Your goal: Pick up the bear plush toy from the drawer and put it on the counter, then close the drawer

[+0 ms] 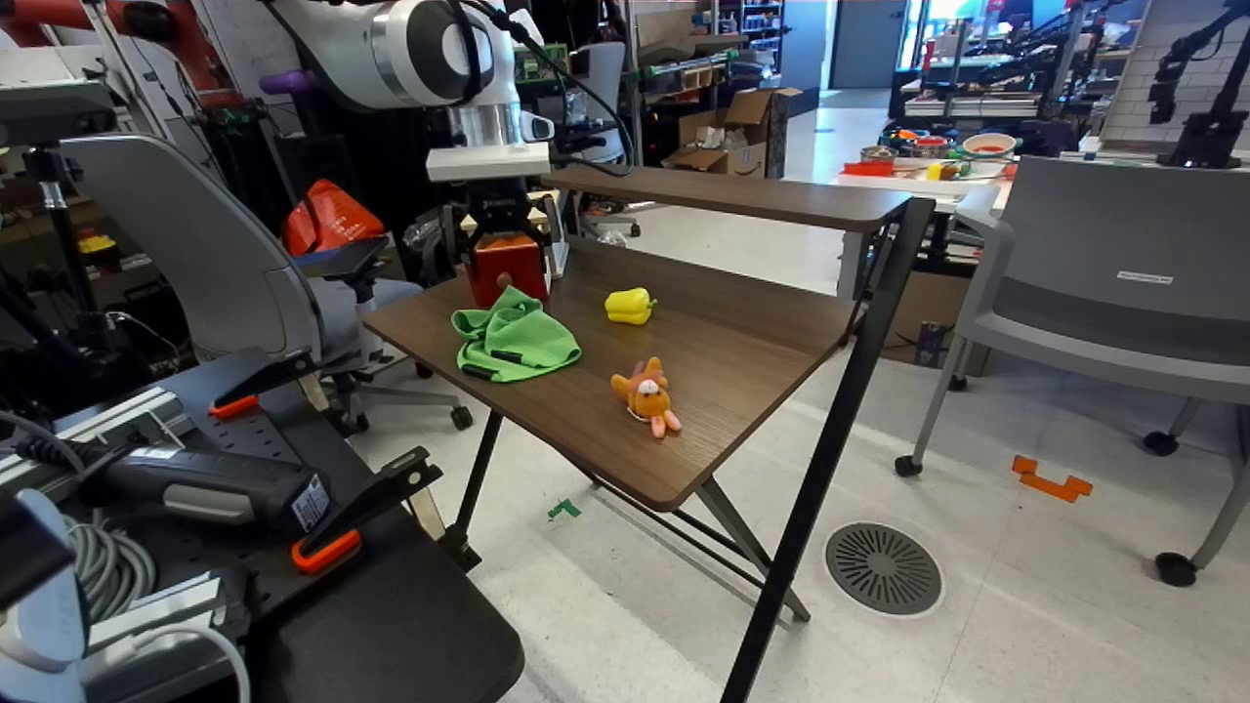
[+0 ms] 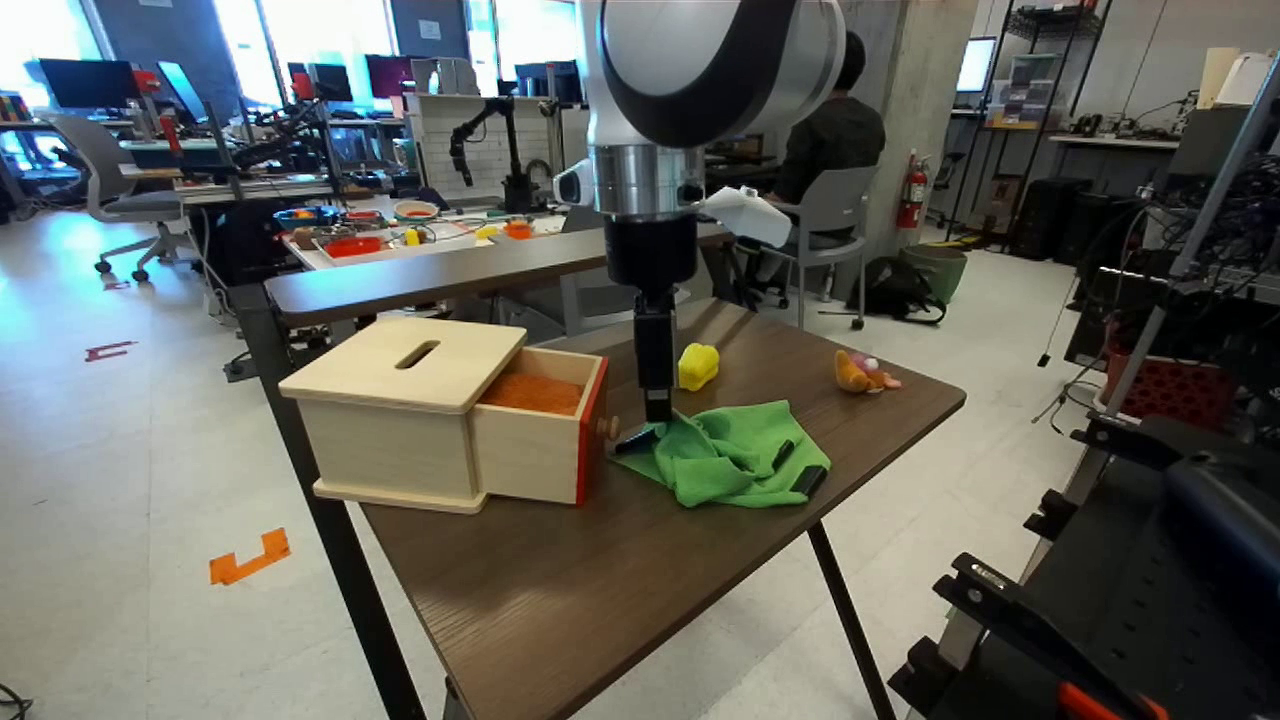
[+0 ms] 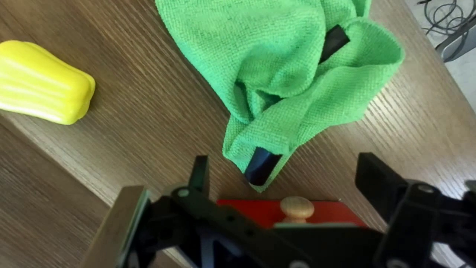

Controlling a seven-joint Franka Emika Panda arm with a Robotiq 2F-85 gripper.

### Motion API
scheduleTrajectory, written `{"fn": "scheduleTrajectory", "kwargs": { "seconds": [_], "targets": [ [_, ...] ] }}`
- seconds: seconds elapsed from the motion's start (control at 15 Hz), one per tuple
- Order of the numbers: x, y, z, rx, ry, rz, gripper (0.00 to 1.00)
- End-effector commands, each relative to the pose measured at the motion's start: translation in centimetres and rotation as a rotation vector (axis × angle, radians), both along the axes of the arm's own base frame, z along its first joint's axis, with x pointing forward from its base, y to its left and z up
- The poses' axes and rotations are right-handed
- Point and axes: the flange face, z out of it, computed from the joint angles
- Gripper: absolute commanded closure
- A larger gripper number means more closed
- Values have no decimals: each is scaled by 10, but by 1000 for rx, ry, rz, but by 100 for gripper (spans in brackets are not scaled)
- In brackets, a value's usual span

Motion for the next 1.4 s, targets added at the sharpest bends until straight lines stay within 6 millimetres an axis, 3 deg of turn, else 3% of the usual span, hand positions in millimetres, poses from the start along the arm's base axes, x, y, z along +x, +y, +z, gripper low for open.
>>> {"fn": "scheduleTrajectory", "kwargs": {
  "seconds": [0.0,0.33,1.33],
  "targets": [
    [0,8,1,23,-1,-58,0],
    [-6,17,0,37,14,-90,0],
    [6,46,-12,95,-63,-166,0]
  ]
}}
